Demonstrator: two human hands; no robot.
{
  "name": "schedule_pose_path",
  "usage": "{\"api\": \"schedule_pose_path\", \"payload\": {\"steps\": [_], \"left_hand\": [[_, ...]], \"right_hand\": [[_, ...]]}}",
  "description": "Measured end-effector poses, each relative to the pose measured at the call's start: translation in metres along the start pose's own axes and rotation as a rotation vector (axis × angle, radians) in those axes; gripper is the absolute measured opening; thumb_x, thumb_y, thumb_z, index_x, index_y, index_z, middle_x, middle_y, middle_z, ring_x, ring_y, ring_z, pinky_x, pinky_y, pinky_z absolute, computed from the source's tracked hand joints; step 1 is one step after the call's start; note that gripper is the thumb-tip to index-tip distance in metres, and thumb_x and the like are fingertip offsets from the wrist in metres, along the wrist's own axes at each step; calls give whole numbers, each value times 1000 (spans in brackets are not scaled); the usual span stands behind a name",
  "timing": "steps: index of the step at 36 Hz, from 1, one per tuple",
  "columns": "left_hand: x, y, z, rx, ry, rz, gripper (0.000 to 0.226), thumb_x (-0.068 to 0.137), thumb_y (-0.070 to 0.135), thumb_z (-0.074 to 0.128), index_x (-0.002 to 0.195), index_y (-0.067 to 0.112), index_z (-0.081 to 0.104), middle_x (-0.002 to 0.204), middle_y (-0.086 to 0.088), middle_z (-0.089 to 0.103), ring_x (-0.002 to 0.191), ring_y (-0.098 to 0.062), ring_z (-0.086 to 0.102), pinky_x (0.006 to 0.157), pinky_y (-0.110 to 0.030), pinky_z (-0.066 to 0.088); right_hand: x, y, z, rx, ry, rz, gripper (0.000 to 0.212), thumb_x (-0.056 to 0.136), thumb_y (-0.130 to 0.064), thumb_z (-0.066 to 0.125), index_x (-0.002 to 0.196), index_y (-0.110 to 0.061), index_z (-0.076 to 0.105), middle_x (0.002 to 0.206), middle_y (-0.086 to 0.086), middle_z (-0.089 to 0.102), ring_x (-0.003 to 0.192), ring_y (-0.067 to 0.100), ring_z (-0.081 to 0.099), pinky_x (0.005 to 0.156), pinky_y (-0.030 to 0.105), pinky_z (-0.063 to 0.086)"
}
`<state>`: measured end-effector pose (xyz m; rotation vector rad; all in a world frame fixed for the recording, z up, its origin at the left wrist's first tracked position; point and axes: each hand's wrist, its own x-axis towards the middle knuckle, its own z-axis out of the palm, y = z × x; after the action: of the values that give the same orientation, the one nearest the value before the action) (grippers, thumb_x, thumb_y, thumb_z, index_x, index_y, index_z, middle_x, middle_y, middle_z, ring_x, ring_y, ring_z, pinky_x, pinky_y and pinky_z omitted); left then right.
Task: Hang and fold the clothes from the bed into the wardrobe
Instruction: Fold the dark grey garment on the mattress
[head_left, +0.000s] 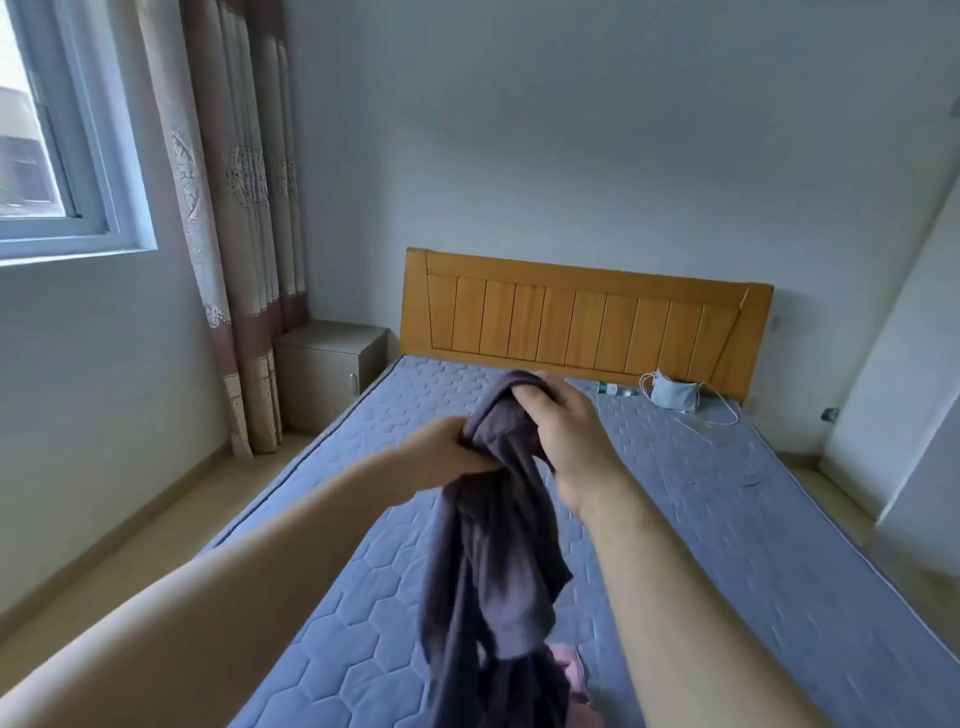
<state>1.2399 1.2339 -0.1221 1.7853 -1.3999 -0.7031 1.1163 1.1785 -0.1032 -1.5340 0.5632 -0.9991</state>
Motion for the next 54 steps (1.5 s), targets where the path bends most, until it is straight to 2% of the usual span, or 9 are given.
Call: {"api": "schedule_pose_path", "payload": {"steps": [8, 15, 20, 29, 35, 41, 45, 49, 54], "left_hand": [[-2, 19, -34, -551, 289, 53, 22, 93, -2, 41, 86, 9, 58, 83, -12, 62, 77, -20, 61, 73, -32, 51], [6, 39, -64, -1034, 335, 2, 18, 96, 15, 42, 82, 14, 53, 67, -5, 59, 55, -12, 62, 51, -19, 50], [1, 34, -70, -802, 428, 44, 11, 94, 13, 51, 86, 13, 58, 79, -8, 62, 71, -18, 60, 68, -28, 51], [-3, -22, -54, 15, 486, 31, 16, 78, 10, 67, 93, 15, 64, 86, -4, 62, 83, -18, 54, 76, -29, 42], [-28, -36, -22, -248, 435, 86, 22, 84, 2, 64, 84, 24, 58, 84, 3, 54, 73, -12, 52, 64, -18, 42], [-43, -32, 14, -282, -159, 102, 29, 91, 10, 58, 117, 20, 50, 112, 0, 60, 107, -17, 58, 90, -24, 48], [-35, -48, 21, -86, -114, -56, 29, 87, 20, 63, 110, 4, 58, 104, -8, 63, 97, -22, 60, 92, -36, 49], [-32, -53, 3, -292, 38, -162, 12, 91, 12, 58, 81, 12, 51, 77, -5, 51, 66, -16, 50, 53, -25, 39], [-20, -24, -26, -378, 316, -69, 21, 89, 1, 52, 73, 15, 49, 67, -5, 51, 60, -17, 48, 53, -24, 36]], "right_hand": [[-18, 26, -11, -20, -120, 196, 33, 92, -17, 52, 122, -30, 50, 121, -4, 59, 96, 13, 58, 78, 28, 42], [-31, 34, 10, -82, -308, 141, 32, 95, -4, 47, 100, -34, 56, 93, -19, 64, 86, 0, 61, 72, 12, 49], [-18, 19, 14, -210, -76, 38, 21, 96, -14, 47, 84, -21, 63, 79, -6, 64, 78, 11, 57, 63, 17, 44], [-5, -5, 26, 362, 58, 117, 23, 100, -22, 43, 87, -14, 60, 86, 4, 67, 75, 15, 64, 64, 26, 52], [-5, -9, 30, 370, 104, 158, 23, 99, -24, 44, 82, -14, 56, 79, 6, 60, 71, 19, 59, 68, 32, 51], [-12, 1, 35, 303, 140, 221, 24, 99, -22, 44, 78, -14, 54, 71, 7, 54, 62, 19, 53, 60, 29, 47], [-14, 2, 23, 204, 137, 227, 21, 97, -22, 49, 79, -15, 56, 72, 5, 56, 63, 17, 55, 56, 24, 46], [-18, 0, -5, -87, 65, 150, 11, 87, -18, 64, 84, -14, 54, 74, 0, 60, 72, 17, 56, 65, 25, 43], [-32, -2, -13, -460, -345, 213, 62, 74, -17, 77, 126, -38, 50, 105, -3, 60, 94, 9, 59, 75, 17, 45]]}}
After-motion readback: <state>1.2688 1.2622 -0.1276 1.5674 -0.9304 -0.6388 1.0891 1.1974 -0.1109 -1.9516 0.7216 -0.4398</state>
